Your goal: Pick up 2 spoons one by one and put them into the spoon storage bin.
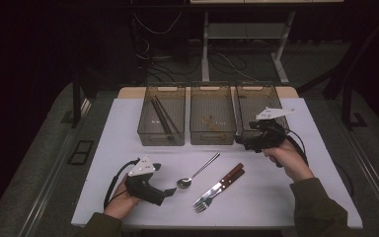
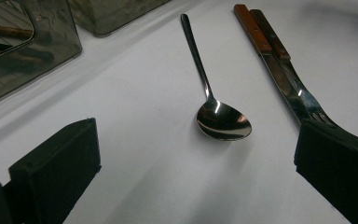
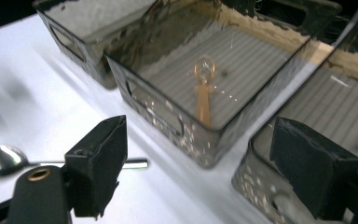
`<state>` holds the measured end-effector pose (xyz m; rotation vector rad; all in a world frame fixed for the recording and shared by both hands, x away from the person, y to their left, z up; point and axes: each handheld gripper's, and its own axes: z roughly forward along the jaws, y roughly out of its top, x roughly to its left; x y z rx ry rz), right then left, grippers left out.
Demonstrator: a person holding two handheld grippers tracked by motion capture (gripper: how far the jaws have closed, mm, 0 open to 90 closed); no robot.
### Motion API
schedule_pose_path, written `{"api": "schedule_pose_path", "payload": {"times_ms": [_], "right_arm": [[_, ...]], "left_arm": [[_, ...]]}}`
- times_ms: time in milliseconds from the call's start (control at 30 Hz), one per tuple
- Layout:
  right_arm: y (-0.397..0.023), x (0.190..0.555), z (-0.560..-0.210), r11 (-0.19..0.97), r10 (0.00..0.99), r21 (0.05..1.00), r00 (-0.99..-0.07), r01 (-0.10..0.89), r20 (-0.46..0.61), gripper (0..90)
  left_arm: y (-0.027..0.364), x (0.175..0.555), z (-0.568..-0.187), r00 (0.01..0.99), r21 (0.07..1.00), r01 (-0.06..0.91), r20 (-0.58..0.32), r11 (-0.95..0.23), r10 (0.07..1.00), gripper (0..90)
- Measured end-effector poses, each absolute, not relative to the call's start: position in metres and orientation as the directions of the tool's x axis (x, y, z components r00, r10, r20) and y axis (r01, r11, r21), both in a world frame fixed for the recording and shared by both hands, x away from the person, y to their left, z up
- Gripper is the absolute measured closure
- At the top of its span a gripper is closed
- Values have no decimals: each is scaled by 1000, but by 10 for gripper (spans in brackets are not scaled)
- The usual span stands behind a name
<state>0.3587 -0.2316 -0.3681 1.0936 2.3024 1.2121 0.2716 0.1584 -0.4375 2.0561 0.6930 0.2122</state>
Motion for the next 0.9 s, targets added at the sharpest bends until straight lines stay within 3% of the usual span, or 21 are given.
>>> {"api": "schedule_pose_path", "payload": {"times_ms": [267,367,900], "right_arm": [[-242,334,-388,331,783,808,-620,487,54,191],[-247,326,-396,335,773,802,-631,495,66,140],[-275,280,-428,298,770,815,-630,497,103,139]], "left_arm": [[159,272,-437,828,819,389,-111,-421,549,0],[159,272,-437,828,819,389,-111,-421,549,0],[160,271,-436,831,826,381,-109,-415,546,0]]}}
